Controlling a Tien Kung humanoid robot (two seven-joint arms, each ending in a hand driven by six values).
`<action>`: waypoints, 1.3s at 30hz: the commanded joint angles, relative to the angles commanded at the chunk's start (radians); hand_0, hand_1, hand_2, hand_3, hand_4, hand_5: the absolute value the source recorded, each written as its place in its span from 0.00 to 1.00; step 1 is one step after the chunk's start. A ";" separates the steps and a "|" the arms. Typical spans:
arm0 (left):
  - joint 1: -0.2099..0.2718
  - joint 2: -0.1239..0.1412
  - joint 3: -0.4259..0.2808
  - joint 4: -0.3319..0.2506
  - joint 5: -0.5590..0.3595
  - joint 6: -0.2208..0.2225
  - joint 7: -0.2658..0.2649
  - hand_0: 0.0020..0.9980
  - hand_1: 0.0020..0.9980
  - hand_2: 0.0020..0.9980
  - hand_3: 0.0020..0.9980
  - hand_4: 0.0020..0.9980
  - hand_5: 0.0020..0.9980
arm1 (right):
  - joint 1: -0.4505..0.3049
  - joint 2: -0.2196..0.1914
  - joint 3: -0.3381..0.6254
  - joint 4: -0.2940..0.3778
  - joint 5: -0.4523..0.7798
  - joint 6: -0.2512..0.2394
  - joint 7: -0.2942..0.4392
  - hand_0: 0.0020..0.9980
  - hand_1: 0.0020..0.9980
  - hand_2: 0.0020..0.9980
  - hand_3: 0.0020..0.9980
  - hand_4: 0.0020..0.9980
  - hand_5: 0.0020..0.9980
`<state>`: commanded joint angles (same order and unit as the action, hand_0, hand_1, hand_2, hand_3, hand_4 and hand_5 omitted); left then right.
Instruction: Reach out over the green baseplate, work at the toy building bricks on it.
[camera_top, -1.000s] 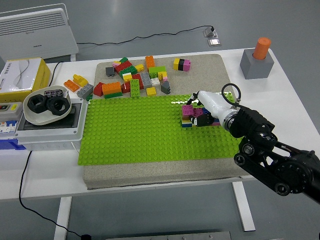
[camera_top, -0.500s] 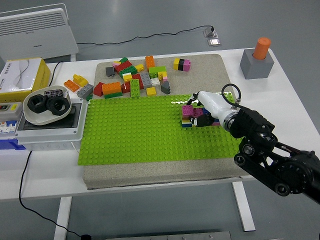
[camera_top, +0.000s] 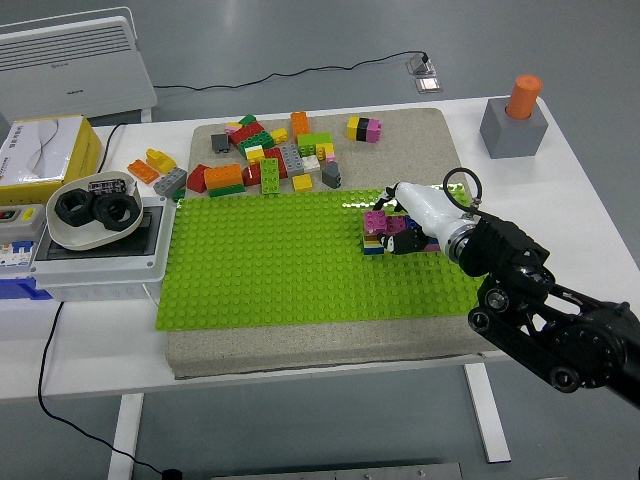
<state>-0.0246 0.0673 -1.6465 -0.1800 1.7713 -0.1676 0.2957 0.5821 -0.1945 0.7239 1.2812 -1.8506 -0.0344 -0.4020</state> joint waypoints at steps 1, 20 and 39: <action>0.000 0.000 0.000 0.000 0.000 0.000 0.000 0.73 0.53 0.60 0.71 0.94 1.00 | 0.000 0.000 0.000 0.000 0.000 0.000 0.000 0.73 0.73 0.82 0.66 0.70 0.12; -0.002 0.000 -0.002 0.000 0.001 0.000 -0.002 0.72 0.53 0.60 0.71 0.94 1.00 | 0.003 0.001 0.003 -0.002 0.000 -0.004 0.003 0.73 0.73 0.82 0.67 0.70 0.12; -0.002 0.000 -0.001 0.000 -0.001 0.003 -0.005 0.72 0.53 0.60 0.71 0.94 1.00 | 0.003 0.001 0.003 -0.004 0.009 -0.007 0.007 0.73 0.73 0.82 0.70 0.70 0.12</action>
<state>-0.0271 0.0672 -1.6473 -0.1800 1.7700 -0.1644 0.2908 0.5850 -0.1934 0.7273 1.2771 -1.8413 -0.0419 -0.3952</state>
